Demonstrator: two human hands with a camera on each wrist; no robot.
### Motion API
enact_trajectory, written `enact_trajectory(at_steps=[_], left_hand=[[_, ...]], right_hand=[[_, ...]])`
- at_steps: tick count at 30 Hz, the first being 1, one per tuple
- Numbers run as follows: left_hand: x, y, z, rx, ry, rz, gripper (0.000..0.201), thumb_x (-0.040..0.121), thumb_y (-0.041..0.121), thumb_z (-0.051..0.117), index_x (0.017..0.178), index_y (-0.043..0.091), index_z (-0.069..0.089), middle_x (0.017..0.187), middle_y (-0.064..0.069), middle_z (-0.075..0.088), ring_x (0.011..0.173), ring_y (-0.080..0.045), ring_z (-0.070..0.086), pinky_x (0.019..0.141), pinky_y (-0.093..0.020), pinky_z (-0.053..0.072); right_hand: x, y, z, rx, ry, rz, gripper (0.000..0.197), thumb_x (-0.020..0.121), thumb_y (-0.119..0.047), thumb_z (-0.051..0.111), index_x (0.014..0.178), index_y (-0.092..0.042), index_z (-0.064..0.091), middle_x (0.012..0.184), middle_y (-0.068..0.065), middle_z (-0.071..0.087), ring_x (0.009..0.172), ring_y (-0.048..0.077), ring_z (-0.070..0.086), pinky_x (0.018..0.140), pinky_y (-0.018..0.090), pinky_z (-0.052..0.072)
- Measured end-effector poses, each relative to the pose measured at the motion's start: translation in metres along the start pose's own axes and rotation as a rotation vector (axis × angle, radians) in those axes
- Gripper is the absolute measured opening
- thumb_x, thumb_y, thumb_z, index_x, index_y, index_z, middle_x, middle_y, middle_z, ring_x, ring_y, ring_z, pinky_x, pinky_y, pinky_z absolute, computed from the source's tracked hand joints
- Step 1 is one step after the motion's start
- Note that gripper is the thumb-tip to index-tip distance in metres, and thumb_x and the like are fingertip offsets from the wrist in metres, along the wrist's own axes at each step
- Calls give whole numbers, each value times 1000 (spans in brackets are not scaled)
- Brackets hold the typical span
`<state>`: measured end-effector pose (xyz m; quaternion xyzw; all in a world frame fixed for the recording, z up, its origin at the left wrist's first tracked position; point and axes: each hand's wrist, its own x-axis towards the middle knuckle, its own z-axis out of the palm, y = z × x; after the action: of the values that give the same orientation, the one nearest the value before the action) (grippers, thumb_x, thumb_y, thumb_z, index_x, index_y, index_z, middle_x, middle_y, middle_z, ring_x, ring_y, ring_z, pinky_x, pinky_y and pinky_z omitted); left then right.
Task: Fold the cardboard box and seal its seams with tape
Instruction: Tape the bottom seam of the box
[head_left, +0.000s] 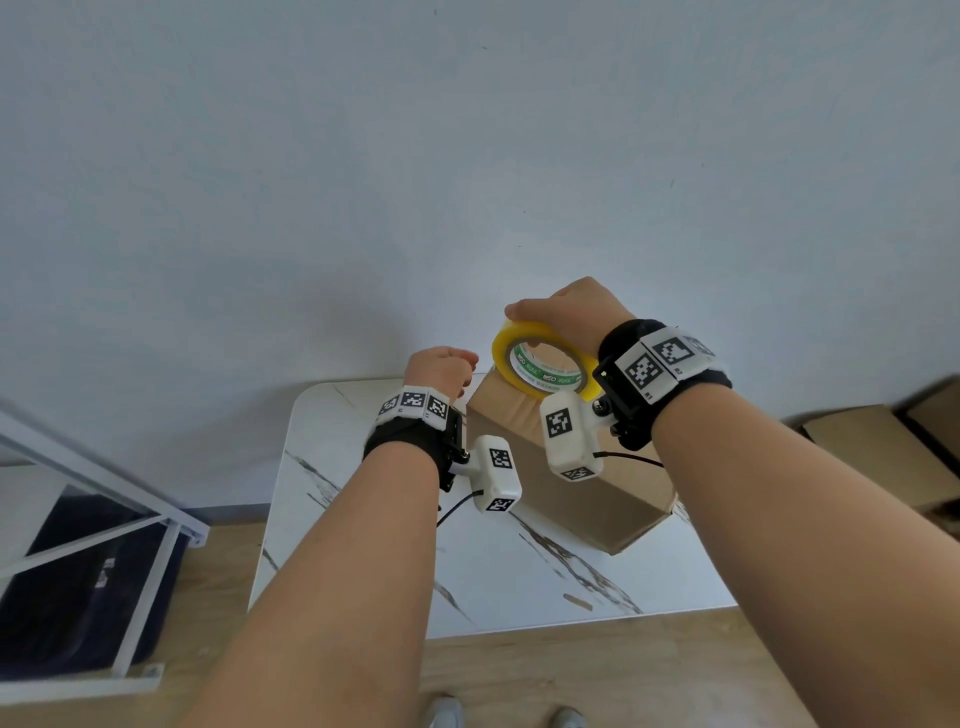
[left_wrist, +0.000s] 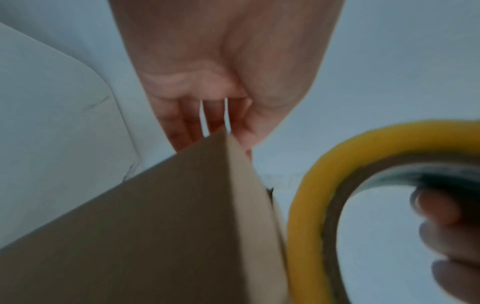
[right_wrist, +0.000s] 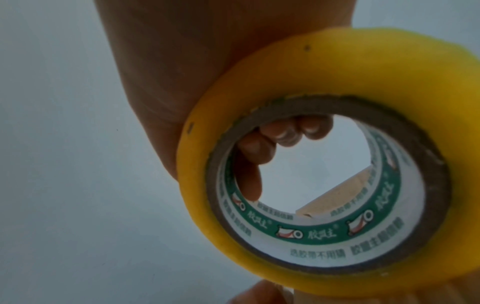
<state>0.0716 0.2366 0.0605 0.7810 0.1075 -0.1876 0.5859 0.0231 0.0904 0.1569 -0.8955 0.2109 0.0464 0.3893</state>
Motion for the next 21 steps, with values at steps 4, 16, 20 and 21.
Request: enact_trajectory(at_steps=[4, 16, 20, 21], left_hand=[[-15, 8, -7, 67, -317, 34, 40, 77, -8, 48, 103, 12, 71, 114, -5, 67, 109, -20, 60, 94, -29, 50], [-33, -6, -2, 696, -290, 318, 48, 96, 17, 46, 143, 21, 41, 133, -12, 55, 118, -28, 54, 95, -32, 41], [-36, -7, 4, 697, -265, 282, 54, 99, 18, 42, 150, 24, 28, 149, -8, 41, 131, -25, 44, 104, -29, 35], [-37, -8, 6, 696, -263, 276, 54, 99, 18, 42, 150, 24, 27, 151, -7, 38, 134, -24, 42, 106, -29, 33]], right_hand=[[-3, -2, -1, -6, -12, 10, 49, 74, -55, 69, 81, -6, 68, 67, 4, 60, 58, 20, 55, 56, 28, 42], [-24, 4, -19, 41, -58, 64, 60, 87, -54, 59, 126, -9, 54, 105, 3, 52, 97, 24, 52, 81, 33, 40], [-29, 11, -25, -5, -89, 59, 49, 87, -55, 58, 97, -8, 64, 80, 4, 66, 71, 20, 61, 66, 28, 45], [-30, 11, -27, -21, -94, 65, 48, 87, -55, 58, 89, -8, 64, 70, 3, 66, 62, 18, 61, 60, 27, 45]])
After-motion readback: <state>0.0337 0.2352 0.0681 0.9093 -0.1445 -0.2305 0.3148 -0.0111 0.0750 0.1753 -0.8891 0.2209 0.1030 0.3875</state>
